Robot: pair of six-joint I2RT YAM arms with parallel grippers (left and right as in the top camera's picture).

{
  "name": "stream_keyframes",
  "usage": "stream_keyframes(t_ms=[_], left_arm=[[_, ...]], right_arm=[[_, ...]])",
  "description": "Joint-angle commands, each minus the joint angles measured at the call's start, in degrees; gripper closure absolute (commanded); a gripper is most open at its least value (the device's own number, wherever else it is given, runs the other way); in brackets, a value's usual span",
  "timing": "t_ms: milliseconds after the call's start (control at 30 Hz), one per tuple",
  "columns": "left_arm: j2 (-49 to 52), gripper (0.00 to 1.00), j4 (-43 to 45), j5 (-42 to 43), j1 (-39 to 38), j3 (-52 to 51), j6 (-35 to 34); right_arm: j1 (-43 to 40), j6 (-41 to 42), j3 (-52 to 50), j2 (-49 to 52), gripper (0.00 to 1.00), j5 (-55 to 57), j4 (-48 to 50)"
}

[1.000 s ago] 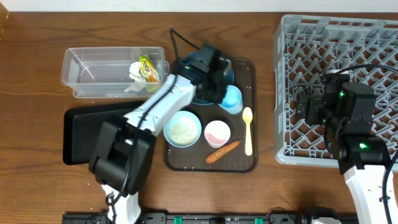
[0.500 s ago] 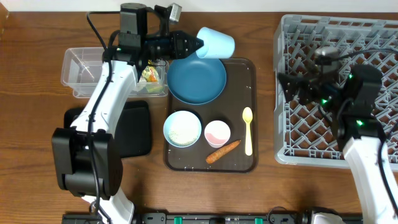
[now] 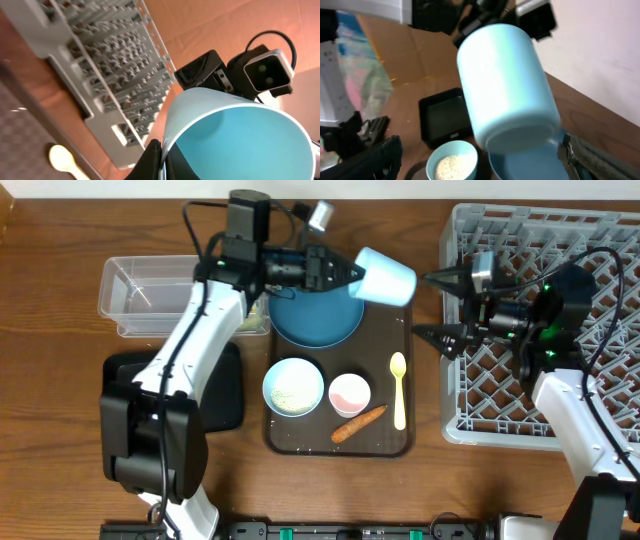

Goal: Sort waste into correct bins and load items into the dishwasher rack
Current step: 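Lift the light-blue cup and hold it out toward the right gripper, then grasp the light-blue cup with the right gripper, release left gripper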

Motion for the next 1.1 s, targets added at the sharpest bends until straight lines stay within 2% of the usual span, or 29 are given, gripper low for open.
stream_keyframes(t_ms=[0, 467, 633, 833, 1000, 1067], left_arm=[[0.79, 0.94, 0.63, 2.80, -1.22, 0.72, -1.51], [0.79, 0.94, 0.66, 6.99, -4.07, 0.72, -2.34], [0.79, 0.93, 0.66, 7.02, -4.85, 0.72, -2.75], [0.79, 0.94, 0.72, 6.93, -6.25, 0.72, -2.73], [0.79, 0.94, 1.20, 6.93, -6.32, 0.72, -2.73], [0.79, 0.94, 1.33, 6.93, -6.32, 0.72, -2.73]], right_arm=[[1.03, 0.70, 0.52, 0.11, 0.01, -2.58, 1.01], [1.27, 0.70, 0.52, 0.11, 0.01, 0.00, 2.56], [1.70, 0.72, 0.52, 0.11, 0.11, 0.00, 5.09], [2.40, 0.72, 0.52, 0.11, 0.16, 0.00, 5.95], [2.40, 0.72, 0.52, 0.11, 0.26, 0.00, 5.92], [2.38, 0.72, 0.52, 0.11, 0.33, -0.02, 5.88]])
